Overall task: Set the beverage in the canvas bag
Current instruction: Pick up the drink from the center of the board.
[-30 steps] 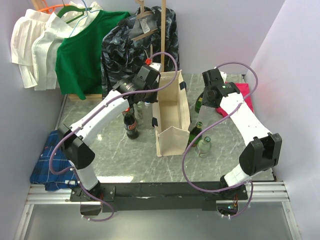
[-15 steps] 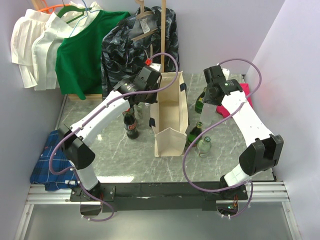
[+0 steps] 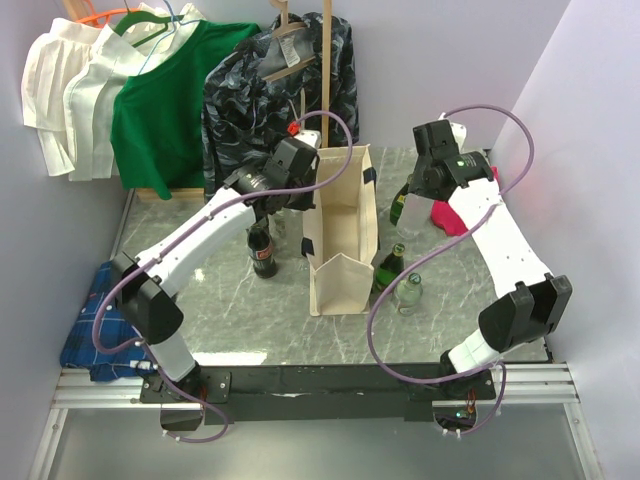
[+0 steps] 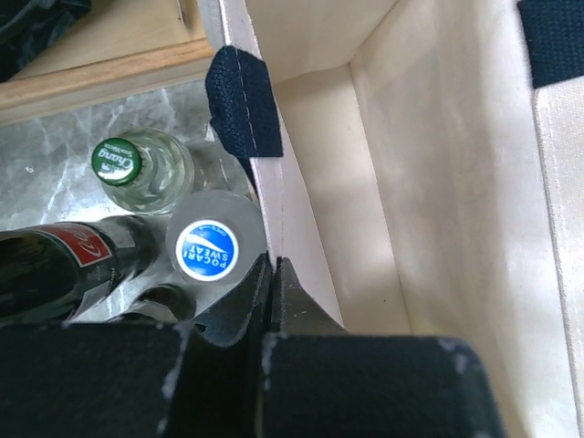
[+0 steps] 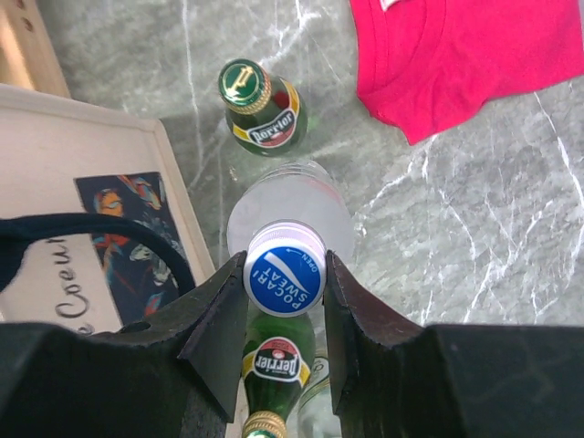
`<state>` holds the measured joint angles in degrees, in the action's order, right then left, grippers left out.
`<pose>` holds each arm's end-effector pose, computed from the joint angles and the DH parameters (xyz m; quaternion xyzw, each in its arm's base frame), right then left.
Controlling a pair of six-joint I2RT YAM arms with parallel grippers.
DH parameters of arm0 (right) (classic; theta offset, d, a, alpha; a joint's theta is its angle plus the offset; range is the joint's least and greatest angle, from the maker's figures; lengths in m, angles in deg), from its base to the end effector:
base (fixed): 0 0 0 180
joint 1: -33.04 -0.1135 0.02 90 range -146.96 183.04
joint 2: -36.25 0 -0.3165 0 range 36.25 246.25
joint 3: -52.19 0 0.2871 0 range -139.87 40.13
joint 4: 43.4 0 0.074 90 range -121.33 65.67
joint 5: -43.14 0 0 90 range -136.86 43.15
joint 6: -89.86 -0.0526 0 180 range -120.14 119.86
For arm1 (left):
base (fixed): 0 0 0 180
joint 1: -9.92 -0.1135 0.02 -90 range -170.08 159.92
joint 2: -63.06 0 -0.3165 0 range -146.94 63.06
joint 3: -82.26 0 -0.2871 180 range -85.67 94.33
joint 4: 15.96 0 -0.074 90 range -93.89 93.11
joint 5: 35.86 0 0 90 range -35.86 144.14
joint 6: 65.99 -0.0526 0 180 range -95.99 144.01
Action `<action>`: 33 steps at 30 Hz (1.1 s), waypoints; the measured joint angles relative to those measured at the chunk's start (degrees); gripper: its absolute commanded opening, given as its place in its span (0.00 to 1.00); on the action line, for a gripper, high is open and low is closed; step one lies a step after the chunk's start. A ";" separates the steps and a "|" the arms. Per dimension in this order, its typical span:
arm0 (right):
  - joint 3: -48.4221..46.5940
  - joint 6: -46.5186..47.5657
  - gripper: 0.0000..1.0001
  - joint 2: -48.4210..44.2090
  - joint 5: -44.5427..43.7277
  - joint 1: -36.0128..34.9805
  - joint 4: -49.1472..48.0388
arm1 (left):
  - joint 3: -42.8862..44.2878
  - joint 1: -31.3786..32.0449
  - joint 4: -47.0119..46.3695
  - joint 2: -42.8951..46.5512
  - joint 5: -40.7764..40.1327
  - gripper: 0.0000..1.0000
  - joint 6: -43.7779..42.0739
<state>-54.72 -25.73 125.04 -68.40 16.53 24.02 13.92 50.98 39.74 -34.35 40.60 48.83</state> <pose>0.3567 0.0856 0.4260 0.1377 0.9130 -0.0408 0.3818 0.3345 -0.2751 0.4152 0.0799 0.9030 -0.1318 0.4011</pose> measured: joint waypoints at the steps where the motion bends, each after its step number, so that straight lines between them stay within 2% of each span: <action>1: -0.46 0.00 0.00 -0.09 0.07 0.00 0.09 | -0.17 0.00 -0.13 0.11 0.22 0.01 0.13; 20: -19.65 1.92 0.00 -1.99 3.48 0.04 6.08 | -2.78 0.00 -1.44 2.34 1.27 0.01 1.42; 33: -23.65 2.99 0.00 -2.01 5.99 0.04 8.17 | -3.85 0.00 -2.54 2.99 1.77 0.02 1.88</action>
<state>-78.37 -22.73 123.03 -62.41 16.57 32.19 10.07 50.98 37.21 -31.35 42.37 50.71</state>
